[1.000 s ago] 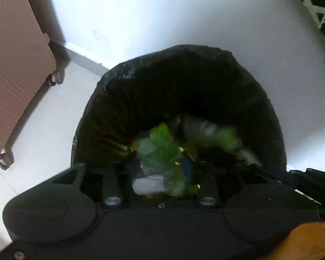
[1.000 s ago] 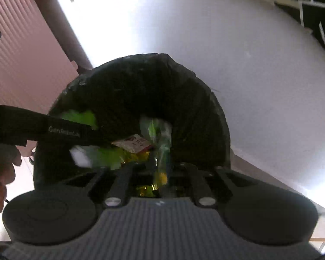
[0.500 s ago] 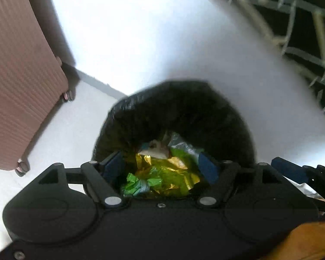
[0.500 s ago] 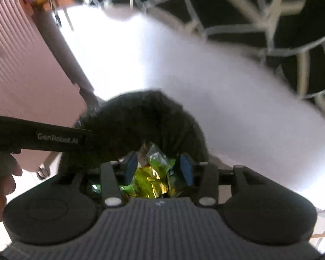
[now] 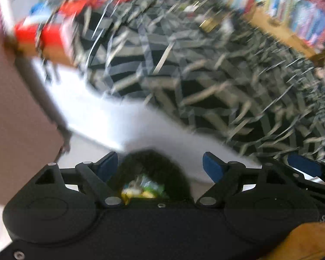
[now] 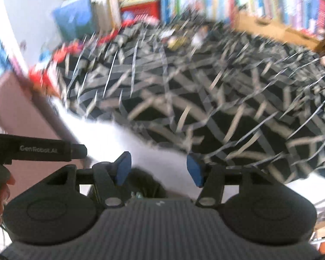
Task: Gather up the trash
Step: 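Return both tools to the trash pile on the blanket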
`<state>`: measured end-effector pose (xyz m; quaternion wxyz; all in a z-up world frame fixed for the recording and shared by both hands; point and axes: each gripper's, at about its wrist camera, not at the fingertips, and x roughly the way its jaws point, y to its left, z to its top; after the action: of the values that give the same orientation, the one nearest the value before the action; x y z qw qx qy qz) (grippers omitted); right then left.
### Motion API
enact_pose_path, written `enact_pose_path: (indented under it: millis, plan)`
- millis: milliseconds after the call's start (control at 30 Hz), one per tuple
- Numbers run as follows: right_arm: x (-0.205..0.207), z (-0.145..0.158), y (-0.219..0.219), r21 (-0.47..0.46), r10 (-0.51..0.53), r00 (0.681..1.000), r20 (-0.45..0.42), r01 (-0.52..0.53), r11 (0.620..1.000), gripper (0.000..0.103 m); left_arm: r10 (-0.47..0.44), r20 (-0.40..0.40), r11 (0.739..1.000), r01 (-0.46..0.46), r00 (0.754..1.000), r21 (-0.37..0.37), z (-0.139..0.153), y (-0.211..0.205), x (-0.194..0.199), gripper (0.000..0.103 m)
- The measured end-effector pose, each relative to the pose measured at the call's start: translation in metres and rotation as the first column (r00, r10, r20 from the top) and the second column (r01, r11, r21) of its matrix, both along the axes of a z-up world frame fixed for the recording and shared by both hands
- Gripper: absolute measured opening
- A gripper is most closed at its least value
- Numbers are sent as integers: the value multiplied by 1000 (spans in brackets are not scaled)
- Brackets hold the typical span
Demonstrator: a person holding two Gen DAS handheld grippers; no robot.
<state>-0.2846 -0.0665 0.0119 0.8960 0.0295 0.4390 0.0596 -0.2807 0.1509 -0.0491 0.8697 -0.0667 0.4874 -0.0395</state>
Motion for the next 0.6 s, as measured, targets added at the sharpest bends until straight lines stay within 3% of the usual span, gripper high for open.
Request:
enact_pose_path:
  millis: [200, 300, 600]
  plan:
    - [32, 71, -12, -21, -100, 984, 150, 104, 994, 71, -115, 158, 993, 117, 981, -5, 80, -17, 46, 89]
    - [52, 97, -16, -27, -155, 965, 211, 165, 986, 71, -148, 194, 989, 151, 970, 1, 110, -23, 76, 89]
    - [123, 146, -40, -21, -225, 909, 350, 248, 969, 71, -233, 300, 969, 249, 925, -13, 165, -40, 163, 90]
